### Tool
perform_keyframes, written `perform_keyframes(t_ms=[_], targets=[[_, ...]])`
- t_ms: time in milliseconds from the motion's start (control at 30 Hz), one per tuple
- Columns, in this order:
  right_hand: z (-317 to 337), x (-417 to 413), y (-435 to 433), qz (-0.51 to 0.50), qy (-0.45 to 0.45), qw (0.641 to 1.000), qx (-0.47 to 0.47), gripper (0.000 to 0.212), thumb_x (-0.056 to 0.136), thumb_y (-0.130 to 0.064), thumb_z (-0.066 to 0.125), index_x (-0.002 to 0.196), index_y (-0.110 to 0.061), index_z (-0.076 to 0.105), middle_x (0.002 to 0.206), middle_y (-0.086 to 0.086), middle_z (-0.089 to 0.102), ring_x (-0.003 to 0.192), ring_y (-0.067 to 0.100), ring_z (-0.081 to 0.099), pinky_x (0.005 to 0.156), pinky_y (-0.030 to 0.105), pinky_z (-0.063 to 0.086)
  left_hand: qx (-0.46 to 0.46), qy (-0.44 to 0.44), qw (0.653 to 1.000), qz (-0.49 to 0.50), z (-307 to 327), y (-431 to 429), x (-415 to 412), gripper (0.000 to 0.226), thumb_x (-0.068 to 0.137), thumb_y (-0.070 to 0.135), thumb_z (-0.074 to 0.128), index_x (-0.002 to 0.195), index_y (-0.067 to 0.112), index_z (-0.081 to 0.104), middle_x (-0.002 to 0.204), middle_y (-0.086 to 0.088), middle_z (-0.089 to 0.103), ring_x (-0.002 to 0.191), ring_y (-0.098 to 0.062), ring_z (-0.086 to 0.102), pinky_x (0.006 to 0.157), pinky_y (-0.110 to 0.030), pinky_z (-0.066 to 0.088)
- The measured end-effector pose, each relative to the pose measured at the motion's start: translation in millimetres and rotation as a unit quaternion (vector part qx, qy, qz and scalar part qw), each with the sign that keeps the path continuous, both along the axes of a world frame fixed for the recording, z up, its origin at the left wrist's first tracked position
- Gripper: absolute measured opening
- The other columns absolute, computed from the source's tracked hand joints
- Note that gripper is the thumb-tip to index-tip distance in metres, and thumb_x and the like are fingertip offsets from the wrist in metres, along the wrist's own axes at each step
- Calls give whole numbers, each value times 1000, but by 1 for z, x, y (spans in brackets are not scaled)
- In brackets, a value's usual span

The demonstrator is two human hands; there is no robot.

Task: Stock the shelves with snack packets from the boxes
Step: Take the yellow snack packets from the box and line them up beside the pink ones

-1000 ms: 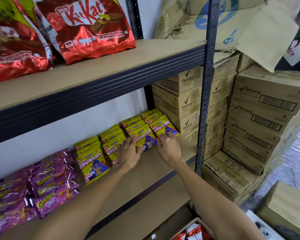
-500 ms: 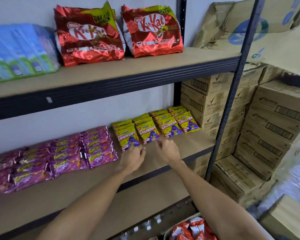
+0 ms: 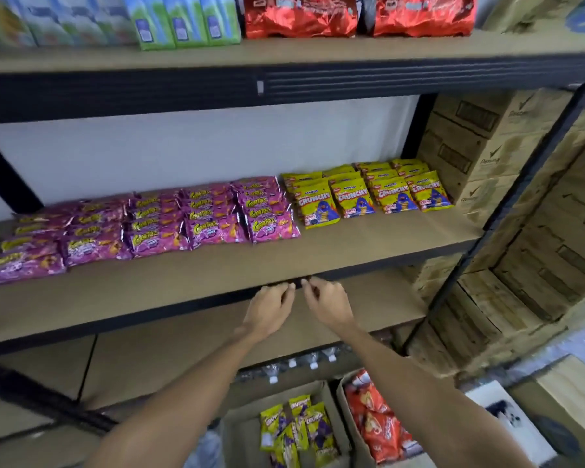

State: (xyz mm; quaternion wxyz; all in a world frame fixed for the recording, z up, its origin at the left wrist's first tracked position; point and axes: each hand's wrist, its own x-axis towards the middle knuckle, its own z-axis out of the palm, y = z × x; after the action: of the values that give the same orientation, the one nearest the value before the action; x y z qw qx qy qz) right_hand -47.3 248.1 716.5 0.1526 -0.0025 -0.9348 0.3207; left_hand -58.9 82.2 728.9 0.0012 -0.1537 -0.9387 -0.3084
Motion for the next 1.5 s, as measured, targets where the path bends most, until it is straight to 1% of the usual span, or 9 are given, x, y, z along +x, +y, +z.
perform_keyframes(t_ms=[233,433,600,733,867,1067,1200,1333,1500], targets=[[-70,56,-40,28,-117,993,5,49,102,-40,49,57,-31,31,47,-9,38,51,17,45,56,31,37,-21,-115,993,16,-63,-46,60,44,106,38,35,66,24,43,62,1,53,65,-25,58,62,-31,32],[-134,110,-38,31,-268,963,15,52,97,-55,33,72,-17,57,64,7,65,61,29,64,59,39,53,-33,-229,973,-15,-115,-62,105,43,107,31,37,75,10,57,74,-16,65,66,-32,58,58,-32,27],[-179,151,-28,24,-338,941,6,40,101,-31,53,63,-17,50,50,1,53,44,18,50,48,27,29,-50,-339,939,11,-187,-58,134,41,106,29,38,74,11,55,72,-12,63,77,-34,64,66,-36,40],[-229,167,-14,16,-379,925,2,40,101,-31,53,64,-20,44,47,-7,39,44,16,39,51,26,26,-35,-428,902,42,-247,-50,142,43,107,34,36,81,7,58,73,-9,58,76,-33,61,66,-37,43],[-286,158,-5,-1,-392,920,9,40,102,-35,52,65,-20,46,50,-8,40,46,11,38,49,26,23,-26,-436,898,52,-307,-44,136,42,107,30,38,96,0,65,67,-9,56,66,-31,59,60,-36,41],[-423,136,-6,18,-419,908,-20,52,101,-29,53,54,-25,31,49,-9,35,53,22,46,57,28,30,-33,-438,896,74,-434,-49,121,38,106,23,38,106,-2,65,99,-21,67,90,-34,64,78,-42,50],[-519,126,-8,43,-427,903,-8,53,102,-39,48,55,-20,33,51,-3,39,55,24,47,58,29,31,-73,-432,896,74,-521,-60,121,27,106,21,39,86,9,52,92,-18,61,86,-31,59,68,-33,38],[-605,113,-7,65,-440,896,8,51,103,-48,39,60,-20,37,58,0,45,62,24,47,60,30,32,-95,-428,896,66,-605,-70,119,23,106,27,39,86,18,48,98,-22,66,91,-36,62,77,-39,47],[-694,106,-5,101,-426,899,-11,51,103,-41,46,57,-21,36,56,0,44,57,25,51,58,29,33,-129,-422,896,41,-702,-59,110,31,106,31,36,85,12,48,94,-24,65,88,-39,63,68,-37,44]])
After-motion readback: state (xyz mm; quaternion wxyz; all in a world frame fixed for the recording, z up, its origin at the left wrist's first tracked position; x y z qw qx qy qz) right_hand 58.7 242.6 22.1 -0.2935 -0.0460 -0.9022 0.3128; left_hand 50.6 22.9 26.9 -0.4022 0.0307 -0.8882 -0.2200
